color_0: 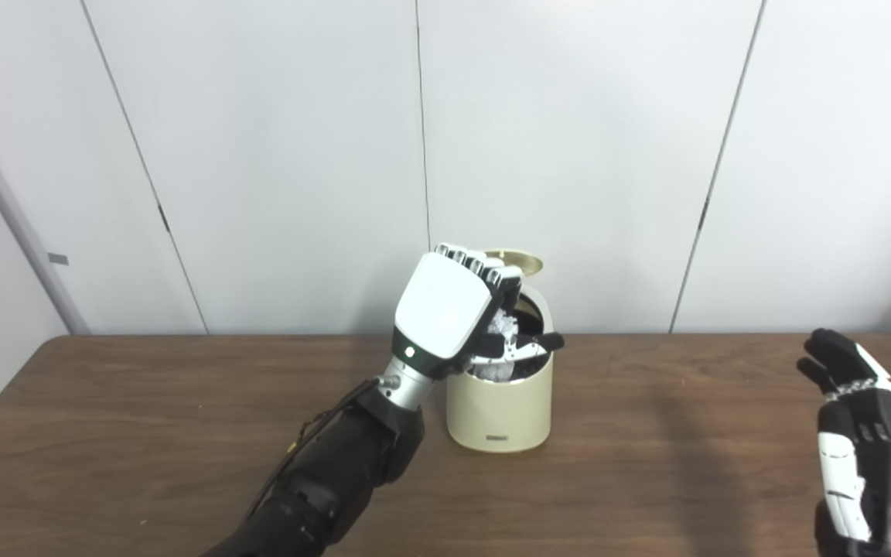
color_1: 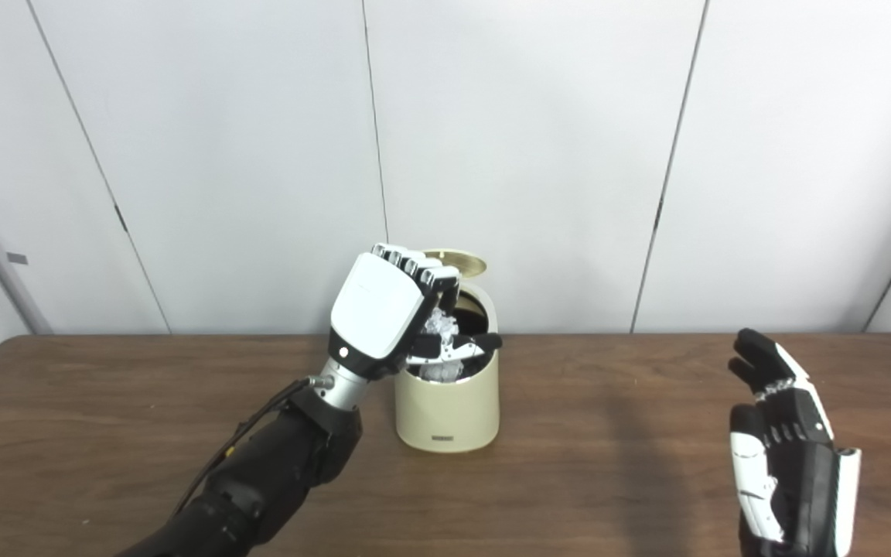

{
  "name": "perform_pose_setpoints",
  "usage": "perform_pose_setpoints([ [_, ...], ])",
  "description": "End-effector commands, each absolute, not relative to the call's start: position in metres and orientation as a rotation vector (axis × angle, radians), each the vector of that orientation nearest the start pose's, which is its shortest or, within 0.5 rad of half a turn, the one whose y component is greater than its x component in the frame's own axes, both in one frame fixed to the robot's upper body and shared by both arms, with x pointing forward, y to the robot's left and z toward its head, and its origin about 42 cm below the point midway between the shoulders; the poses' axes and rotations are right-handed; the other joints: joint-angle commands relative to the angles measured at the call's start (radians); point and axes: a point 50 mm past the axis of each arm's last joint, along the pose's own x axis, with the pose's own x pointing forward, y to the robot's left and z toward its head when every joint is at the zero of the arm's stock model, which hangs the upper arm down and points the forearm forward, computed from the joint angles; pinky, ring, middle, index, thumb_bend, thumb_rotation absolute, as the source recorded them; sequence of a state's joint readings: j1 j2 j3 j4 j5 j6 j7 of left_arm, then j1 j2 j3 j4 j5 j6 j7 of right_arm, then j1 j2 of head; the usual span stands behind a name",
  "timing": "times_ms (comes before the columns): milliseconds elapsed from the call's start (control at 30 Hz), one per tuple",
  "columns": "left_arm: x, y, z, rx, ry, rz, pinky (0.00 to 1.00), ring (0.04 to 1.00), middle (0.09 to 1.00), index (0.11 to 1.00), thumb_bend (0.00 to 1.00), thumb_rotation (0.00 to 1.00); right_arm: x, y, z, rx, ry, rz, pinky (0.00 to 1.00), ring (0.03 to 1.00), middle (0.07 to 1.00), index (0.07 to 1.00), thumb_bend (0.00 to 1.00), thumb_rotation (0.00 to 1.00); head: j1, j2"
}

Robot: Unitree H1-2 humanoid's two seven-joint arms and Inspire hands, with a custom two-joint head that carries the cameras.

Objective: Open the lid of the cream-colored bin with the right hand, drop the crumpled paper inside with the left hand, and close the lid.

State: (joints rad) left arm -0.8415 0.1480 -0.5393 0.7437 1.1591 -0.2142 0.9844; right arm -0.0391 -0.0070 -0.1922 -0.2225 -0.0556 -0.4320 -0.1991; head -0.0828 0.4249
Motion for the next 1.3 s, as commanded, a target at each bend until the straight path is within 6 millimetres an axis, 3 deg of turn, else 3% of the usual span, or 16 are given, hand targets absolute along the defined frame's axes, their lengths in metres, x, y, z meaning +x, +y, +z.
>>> perform_pose_setpoints([
  [0, 0.483, 0.093, 0.263, 1.143, -1.283, 0.199, 0.08, 0.107, 0.159, 0.2, 0.61, 0.54, 0.268, -0.262, 0.209, -0.051, -0.782, -0.351, 0.79, 0.824, 0.814, 0.761, 0.27, 0.66, 0.0, 0.001],
  [267, 0.485, 0.091, 0.254, 1.104, -1.282, 0.183, 0.14, 0.17, 0.24, 0.3, 0.65, 0.59, 0.26, -0.26, 0.213, -0.059, -0.789, -0.342, 0.79, 0.828, 0.815, 0.769, 0.27, 0.68, -0.013, 0.006],
  [467, 0.484, 0.094, 0.247, 1.08, -1.264, 0.164, 0.2, 0.232, 0.299, 0.344, 0.79, 0.55, 0.258, -0.258, 0.214, -0.066, -0.788, -0.345, 0.77, 0.822, 0.81, 0.76, 0.26, 0.67, -0.018, 0.006],
  [633, 0.483, 0.095, 0.245, 1.055, -1.255, 0.138, 0.25, 0.301, 0.377, 0.432, 0.93, 0.49, 0.256, -0.257, 0.215, -0.061, -0.78, -0.347, 0.78, 0.826, 0.815, 0.759, 0.27, 0.66, -0.015, 0.012],
  [867, 0.483, 0.097, 0.242, 1.055, -1.234, 0.136, 0.28, 0.371, 0.458, 0.51, 0.99, 0.47, 0.256, -0.256, 0.216, -0.059, -0.778, -0.335, 0.78, 0.83, 0.819, 0.76, 0.26, 0.65, -0.014, 0.009],
  [1100, 0.482, 0.098, 0.238, 1.065, -1.213, 0.129, 0.36, 0.495, 0.569, 0.591, 1.0, 0.47, 0.256, -0.255, 0.217, -0.072, -0.777, -0.34, 0.76, 0.821, 0.811, 0.754, 0.24, 0.65, -0.012, 0.011],
  [1267, 0.481, 0.101, 0.238, 1.071, -1.206, 0.133, 0.36, 0.491, 0.562, 0.586, 1.0, 0.46, 0.255, -0.254, 0.219, -0.071, -0.773, -0.332, 0.77, 0.822, 0.812, 0.758, 0.24, 0.66, -0.006, 0.013],
])
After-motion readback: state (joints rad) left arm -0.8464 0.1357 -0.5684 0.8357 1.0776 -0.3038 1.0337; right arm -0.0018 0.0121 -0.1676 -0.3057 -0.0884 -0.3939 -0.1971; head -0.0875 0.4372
